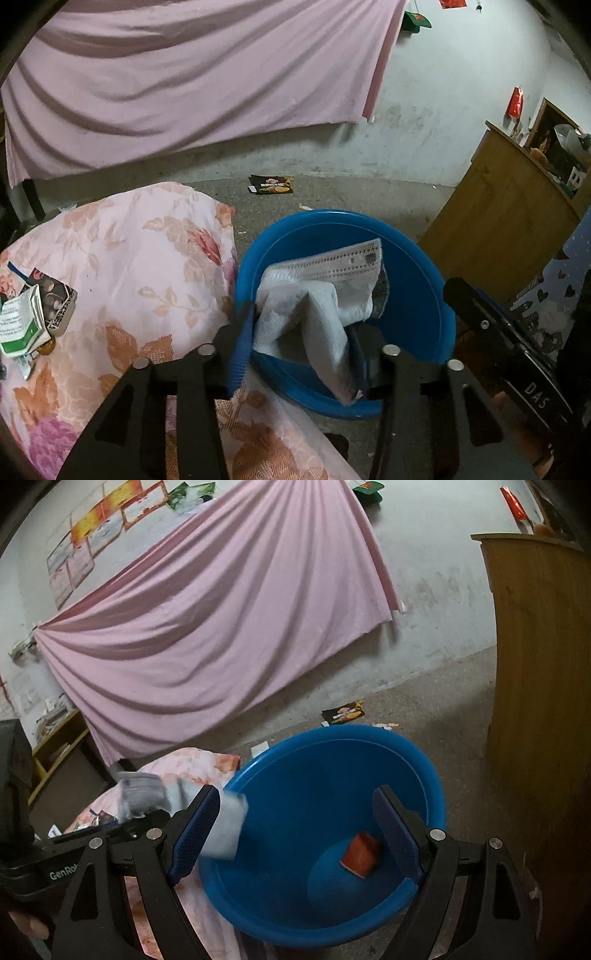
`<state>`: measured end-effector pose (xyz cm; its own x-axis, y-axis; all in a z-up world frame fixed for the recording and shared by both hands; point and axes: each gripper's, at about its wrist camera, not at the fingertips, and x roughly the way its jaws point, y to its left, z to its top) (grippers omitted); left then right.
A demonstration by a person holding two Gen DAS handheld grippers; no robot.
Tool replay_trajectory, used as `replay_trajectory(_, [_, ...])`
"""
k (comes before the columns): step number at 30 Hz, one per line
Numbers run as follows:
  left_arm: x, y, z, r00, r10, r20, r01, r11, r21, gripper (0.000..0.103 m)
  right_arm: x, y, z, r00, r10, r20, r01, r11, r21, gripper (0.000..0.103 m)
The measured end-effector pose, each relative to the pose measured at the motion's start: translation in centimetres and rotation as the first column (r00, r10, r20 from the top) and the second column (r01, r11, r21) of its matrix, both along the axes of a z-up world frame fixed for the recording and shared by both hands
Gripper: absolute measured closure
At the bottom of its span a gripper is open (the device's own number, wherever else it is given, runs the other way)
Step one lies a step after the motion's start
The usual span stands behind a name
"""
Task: Collect trash
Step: 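Carry the mask and red cup to the blue bucket and release both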
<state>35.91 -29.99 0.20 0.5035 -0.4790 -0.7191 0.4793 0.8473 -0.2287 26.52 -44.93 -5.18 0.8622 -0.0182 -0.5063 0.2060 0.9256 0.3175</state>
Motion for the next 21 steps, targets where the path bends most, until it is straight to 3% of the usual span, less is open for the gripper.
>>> replay_trajectory(2, [0.0, 0.3, -0.1, 1.000, 0.005, -0.005, -0.005, 1.000, -0.009, 0.058, -0.3, 0.4, 0.3, 1.000, -0.003, 0.004, 0.003, 1.000, -0.005, 0.018])
replay_trajectory(7, [-0.6, 2.1, 0.7, 0.999, 0.039, 0.025, -0.037, 0.997, -0.066, 0.042, -0.5, 0.7, 0.9, 1.000, -0.002, 0.015, 0.002, 1.000, -0.013, 0.018])
replay_trajectory(13, [-1.0, 4.3, 2.3, 0.995, 0.089, 0.052, -0.082, 0.990, -0.116, 0.039, -0.4, 1.1, 1.7, 0.999, 0.001, 0.051, 0.001, 0.999, -0.041, 0.017])
replay_trajectory(17, [-2.2, 6.4, 3.9, 0.983, 0.140, 0.117, -0.122, 0.981, -0.151, 0.037, -0.7, 1.1, 2.4, 0.994, -0.007, 0.106, 0.012, 0.999, -0.045, 0.015])
replay_trajectory(19, [-3.3, 8.1, 4.9, 0.969, 0.180, 0.169, -0.150, 0.974, -0.172, 0.022, -1.0, 1.2, 2.9, 0.989, -0.007, 0.145, 0.013, 0.999, -0.039, 0.012])
replay_trajectory(21, [-4.3, 9.6, 5.7, 0.951, 0.221, 0.218, -0.178, 0.963, -0.201, 0.016, -1.5, 1.7, 3.7, 0.980, 0.000, 0.197, 0.009, 0.999, -0.045, 0.008])
